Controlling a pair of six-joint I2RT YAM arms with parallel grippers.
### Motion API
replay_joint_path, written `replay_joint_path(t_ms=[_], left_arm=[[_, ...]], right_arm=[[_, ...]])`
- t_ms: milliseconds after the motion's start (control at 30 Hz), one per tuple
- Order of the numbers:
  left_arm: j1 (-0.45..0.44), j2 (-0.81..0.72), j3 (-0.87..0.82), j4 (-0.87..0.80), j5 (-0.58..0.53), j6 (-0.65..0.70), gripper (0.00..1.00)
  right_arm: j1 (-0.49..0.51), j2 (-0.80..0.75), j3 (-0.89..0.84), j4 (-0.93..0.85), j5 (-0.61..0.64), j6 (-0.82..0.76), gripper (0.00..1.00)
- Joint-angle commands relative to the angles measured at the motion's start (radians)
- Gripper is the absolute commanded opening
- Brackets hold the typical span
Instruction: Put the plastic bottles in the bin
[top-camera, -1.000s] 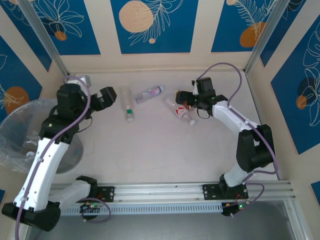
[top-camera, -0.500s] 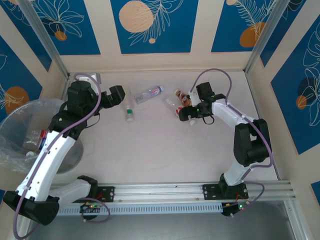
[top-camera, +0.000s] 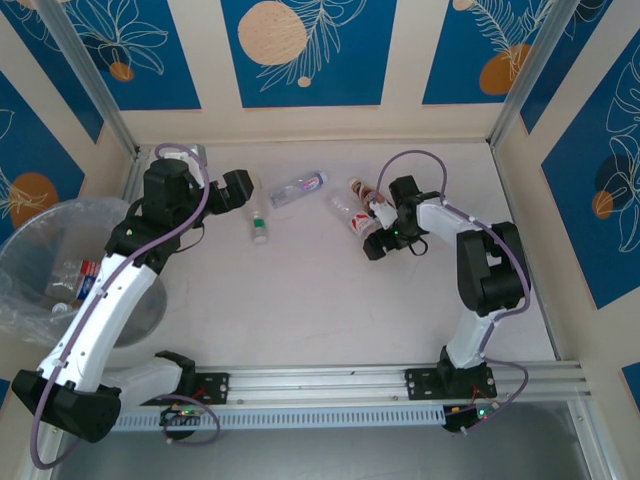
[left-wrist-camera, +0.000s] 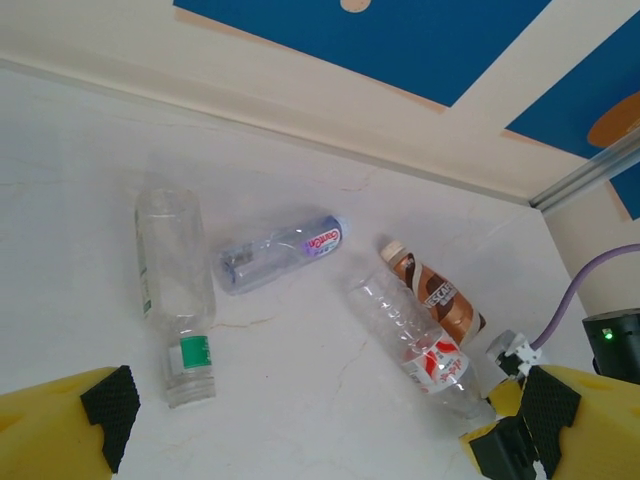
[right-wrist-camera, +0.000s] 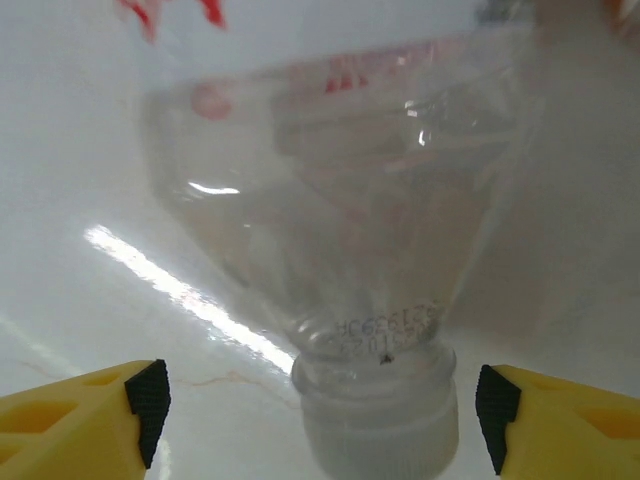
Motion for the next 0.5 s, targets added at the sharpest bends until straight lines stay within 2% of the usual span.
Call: replay_joint_path(t_ms=[0, 200, 467], left_arm=[[-0.011, -0.021, -0.015, 0.005, -0.041, -0.008, 0.99], [-0.010, -0.021, -0.020, 0.003, -0.055, -0.007, 0.99], [-0.010, -0.014, -0.023, -0.010, -0.064, -0.003, 0.99]], right_arm=[[0.007, 0.032, 0.019, 0.000, 0.057, -0.049, 0.82], [0.030, 0.078, 0.039, 0.008, 0.111, -0.059, 0.75], [0.057, 0.126, 0.067, -0.007, 0.171, -0.069, 0.73]])
